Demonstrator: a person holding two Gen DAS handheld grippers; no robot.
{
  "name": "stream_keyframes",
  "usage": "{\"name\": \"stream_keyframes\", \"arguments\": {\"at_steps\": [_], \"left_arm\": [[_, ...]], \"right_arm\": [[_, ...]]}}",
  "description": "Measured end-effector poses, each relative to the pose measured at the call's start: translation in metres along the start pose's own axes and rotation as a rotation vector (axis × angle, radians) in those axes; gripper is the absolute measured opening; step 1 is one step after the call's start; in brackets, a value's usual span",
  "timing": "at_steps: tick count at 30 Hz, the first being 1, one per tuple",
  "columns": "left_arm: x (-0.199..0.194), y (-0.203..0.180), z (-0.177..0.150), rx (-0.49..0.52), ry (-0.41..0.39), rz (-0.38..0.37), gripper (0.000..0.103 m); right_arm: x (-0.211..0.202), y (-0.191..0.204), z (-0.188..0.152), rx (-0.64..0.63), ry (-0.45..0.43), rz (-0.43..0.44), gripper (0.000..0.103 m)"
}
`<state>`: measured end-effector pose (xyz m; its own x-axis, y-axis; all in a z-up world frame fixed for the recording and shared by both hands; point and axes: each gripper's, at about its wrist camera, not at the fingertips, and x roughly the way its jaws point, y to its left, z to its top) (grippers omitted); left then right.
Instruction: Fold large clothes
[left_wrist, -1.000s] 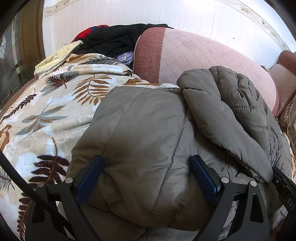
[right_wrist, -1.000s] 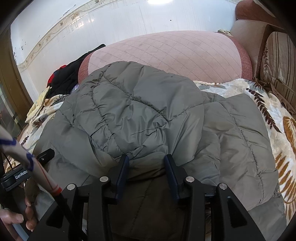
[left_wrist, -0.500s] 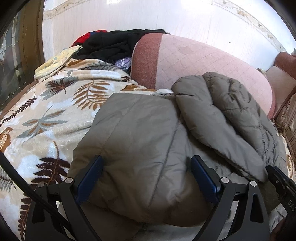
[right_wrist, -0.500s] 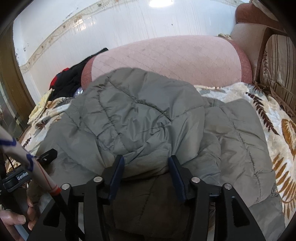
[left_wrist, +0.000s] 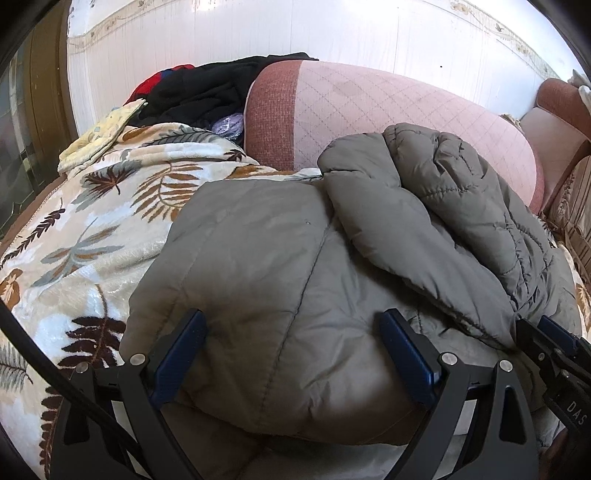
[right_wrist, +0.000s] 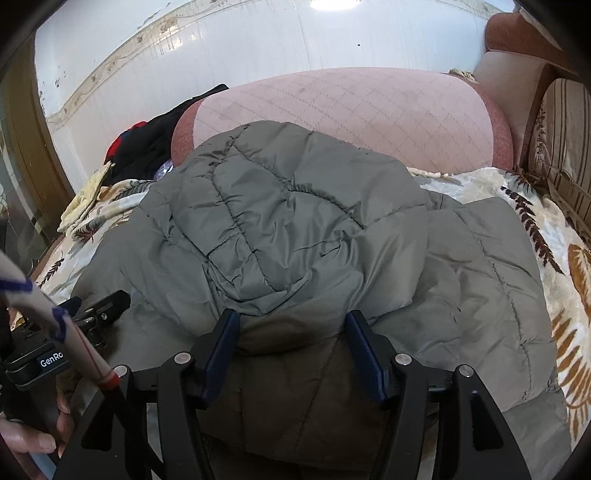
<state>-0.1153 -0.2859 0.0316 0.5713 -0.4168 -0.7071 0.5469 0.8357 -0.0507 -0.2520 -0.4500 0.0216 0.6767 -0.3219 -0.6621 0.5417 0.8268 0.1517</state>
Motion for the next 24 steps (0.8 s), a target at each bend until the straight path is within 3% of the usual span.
{"name": "stream_keyframes", "arguments": {"at_steps": [24], "left_arm": [[-0.011,-0.004,0.001,0.007,-0.010,-0.001,0.095]], "right_arm": [[-0.004,0.005,-0.001,-0.010,0.001,-0.007,0.068]]}}
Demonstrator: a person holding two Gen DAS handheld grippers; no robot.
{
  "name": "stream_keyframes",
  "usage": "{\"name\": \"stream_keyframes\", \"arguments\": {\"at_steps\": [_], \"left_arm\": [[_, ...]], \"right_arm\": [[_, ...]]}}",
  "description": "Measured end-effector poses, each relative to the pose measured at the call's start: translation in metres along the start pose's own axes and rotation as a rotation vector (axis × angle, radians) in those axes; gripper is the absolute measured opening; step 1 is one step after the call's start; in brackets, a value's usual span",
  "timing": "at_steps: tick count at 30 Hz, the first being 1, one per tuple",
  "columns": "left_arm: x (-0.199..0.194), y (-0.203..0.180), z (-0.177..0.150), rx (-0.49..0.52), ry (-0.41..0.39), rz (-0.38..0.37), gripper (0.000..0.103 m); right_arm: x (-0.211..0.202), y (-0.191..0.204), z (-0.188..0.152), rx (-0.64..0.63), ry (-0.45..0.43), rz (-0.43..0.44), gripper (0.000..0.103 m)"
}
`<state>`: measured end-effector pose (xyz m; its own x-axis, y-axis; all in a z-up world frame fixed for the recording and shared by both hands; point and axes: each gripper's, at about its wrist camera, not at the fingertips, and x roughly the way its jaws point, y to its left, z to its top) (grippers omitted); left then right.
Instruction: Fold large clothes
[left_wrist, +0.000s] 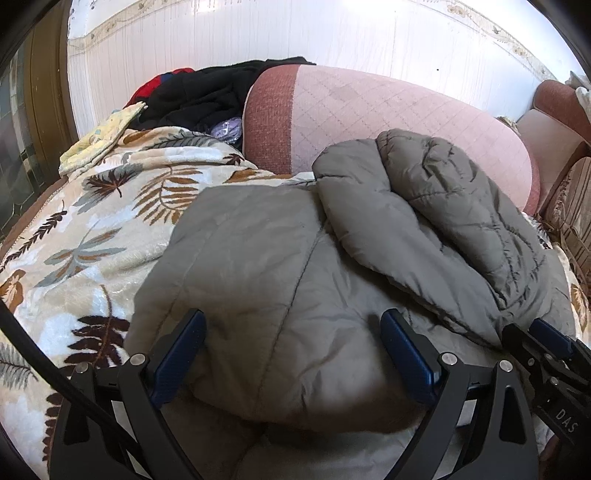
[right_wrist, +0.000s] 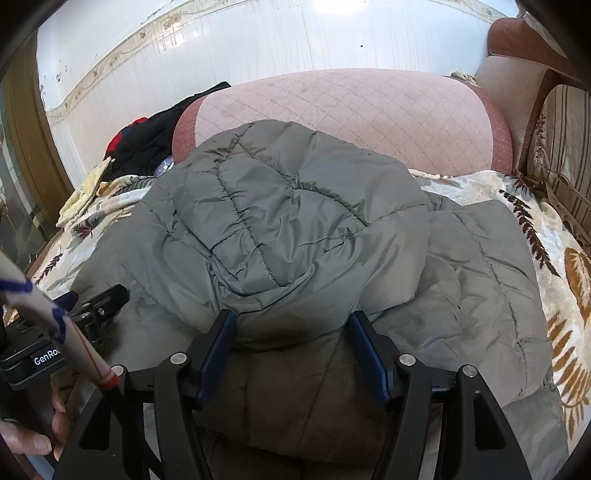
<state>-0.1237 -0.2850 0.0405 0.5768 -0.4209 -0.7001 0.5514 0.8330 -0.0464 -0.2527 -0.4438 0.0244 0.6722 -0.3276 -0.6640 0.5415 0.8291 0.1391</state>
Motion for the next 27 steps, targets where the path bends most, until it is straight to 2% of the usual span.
{"name": "stream_keyframes", "arguments": {"at_steps": [5,11,15,18,23,27], "left_arm": [[-0.035,-0.001,-0.006,0.016,-0.062,0.005,0.095],[-0.089,-0.010,-0.038,0.134,-0.156,0.036,0.095],[-0.118,0.000,-0.072,0.131,-0.120,-0.011,0.095],[-0.141,0.009,-0.100,0.124,-0.093,-0.047,0.095],[-0.174,0.036,-0.148,0.133,-0.077,-0.025,0.095],[-0.179,0.060,-0.181,0.131,-0.039,0.019,0.095]], "right_arm": [[-0.023,0.006,-0.004,-0.007,-0.009,0.032,0.068],[-0.069,0.014,-0.025,-0.032,-0.035,0.045,0.068],[-0.098,0.008,-0.059,-0.015,-0.004,0.063,0.068],[-0.119,0.005,-0.080,-0.041,0.001,0.042,0.068],[-0.159,-0.013,-0.130,-0.024,0.011,0.029,0.069],[-0.178,-0.023,-0.172,-0.018,0.048,0.027,0.069]]}}
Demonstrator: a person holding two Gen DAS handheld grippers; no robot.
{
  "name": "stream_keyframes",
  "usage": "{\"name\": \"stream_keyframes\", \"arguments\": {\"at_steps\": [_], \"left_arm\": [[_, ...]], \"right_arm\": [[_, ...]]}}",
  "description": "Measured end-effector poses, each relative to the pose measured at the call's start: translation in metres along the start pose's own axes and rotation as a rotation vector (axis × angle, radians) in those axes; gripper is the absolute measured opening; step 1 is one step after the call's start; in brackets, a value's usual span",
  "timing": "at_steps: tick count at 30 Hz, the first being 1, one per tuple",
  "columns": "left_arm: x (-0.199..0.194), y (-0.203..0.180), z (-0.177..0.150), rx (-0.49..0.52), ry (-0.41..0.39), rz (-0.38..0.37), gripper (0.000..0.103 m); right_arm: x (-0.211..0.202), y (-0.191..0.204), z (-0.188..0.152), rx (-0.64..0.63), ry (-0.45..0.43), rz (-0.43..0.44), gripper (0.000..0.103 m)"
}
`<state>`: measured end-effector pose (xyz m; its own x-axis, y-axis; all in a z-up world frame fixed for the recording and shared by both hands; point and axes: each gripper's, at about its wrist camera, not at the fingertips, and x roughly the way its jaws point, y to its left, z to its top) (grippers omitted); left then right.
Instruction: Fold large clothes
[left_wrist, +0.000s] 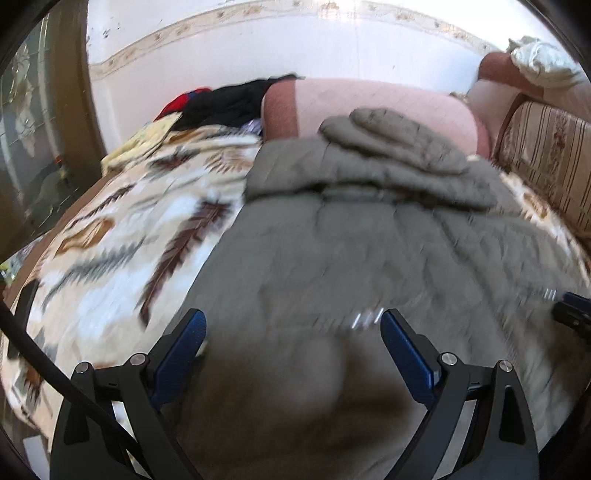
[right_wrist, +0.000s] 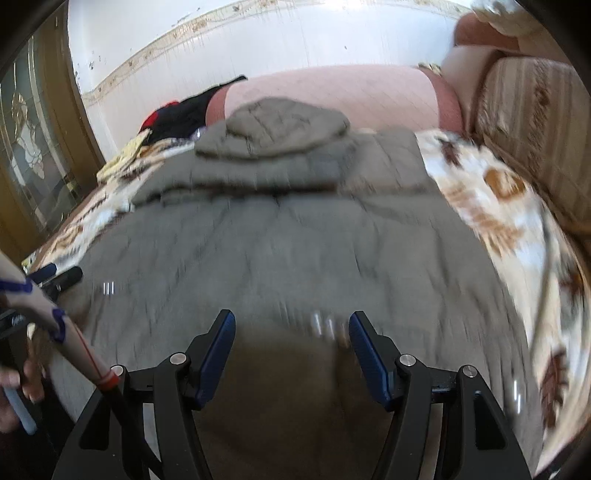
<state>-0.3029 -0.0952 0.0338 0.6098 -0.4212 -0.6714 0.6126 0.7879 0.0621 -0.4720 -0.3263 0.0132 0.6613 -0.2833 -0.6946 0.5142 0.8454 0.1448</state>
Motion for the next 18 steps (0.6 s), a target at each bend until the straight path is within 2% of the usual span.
{"name": "stream_keyframes", "arguments": {"at_steps": [4,7,9,11,14,16,18], "left_arm": [[0.010,0.005,-0.024,0.006,0.086,0.002,0.095],[0.005,0.009,-0.024,-0.011,0.073,-0.007,0.095],[-0.003,0.016,-0.024,-0.037,0.054,-0.032,0.095],[-0.015,0.028,-0.025,-0.067,0.026,-0.053,0.095],[-0.031,0.059,-0.027,-0.159,-0.025,-0.009,0.095],[-0.035,0.090,-0.033,-0.266,-0.030,-0.030,0.095],[-0.029,0.111,-0.039,-0.336,0.001,-0.040,0.087]], "right_arm": [[-0.012,0.000,-0.030,-0.030,0.012,-0.011,0.069],[-0.025,-0.003,-0.028,-0.014,-0.017,0.005,0.069],[-0.042,-0.011,-0.026,0.027,-0.069,0.020,0.069],[-0.063,-0.025,-0.025,0.064,-0.130,-0.008,0.069],[-0.088,-0.053,-0.025,0.139,-0.182,-0.068,0.069],[-0.098,-0.076,-0.026,0.213,-0.181,-0.090,0.069],[-0.103,-0.103,-0.030,0.344,-0.169,-0.037,0.069]]}}
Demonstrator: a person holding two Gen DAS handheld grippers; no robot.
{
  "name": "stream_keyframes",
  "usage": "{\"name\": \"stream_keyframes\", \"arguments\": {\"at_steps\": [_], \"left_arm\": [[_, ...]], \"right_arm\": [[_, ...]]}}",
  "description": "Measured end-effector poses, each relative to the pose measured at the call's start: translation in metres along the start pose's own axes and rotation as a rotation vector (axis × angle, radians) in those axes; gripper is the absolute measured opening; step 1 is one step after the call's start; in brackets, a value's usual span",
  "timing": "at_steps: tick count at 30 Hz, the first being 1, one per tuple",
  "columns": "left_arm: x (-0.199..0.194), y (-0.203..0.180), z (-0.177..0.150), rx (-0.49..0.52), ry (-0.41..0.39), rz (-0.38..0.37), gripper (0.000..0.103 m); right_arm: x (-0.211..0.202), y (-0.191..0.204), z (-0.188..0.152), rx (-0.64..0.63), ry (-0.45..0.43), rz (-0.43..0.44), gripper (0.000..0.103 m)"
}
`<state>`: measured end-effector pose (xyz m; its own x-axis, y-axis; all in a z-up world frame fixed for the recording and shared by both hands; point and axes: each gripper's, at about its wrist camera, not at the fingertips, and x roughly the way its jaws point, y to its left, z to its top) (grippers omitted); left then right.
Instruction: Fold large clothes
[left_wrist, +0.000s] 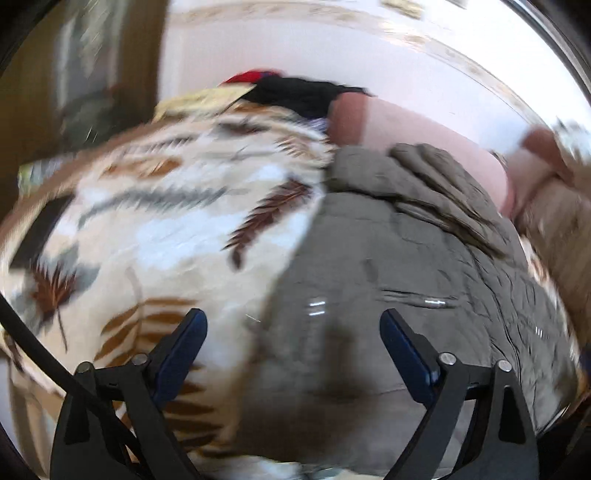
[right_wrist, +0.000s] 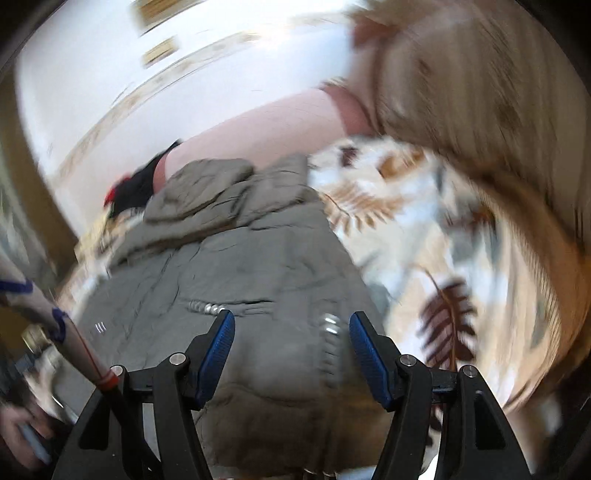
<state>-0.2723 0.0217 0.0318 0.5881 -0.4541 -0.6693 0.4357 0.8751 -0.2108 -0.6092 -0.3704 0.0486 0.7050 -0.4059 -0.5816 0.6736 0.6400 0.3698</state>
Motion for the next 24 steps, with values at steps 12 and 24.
{"name": "stream_keyframes", "arguments": {"at_steps": [12,24], "left_arm": [[0.022,0.022,-0.024,-0.158,0.155,-0.161,0.068],[-0.001,-0.023,-0.053,-0.033,0.104,-0.232,0.068]], "right_arm": [[0.005,-0.037,0.001,0.181,0.029,-0.008,0.069],[0.012,-0.061,-0.015,0.314,0.109,0.082,0.069]]}}
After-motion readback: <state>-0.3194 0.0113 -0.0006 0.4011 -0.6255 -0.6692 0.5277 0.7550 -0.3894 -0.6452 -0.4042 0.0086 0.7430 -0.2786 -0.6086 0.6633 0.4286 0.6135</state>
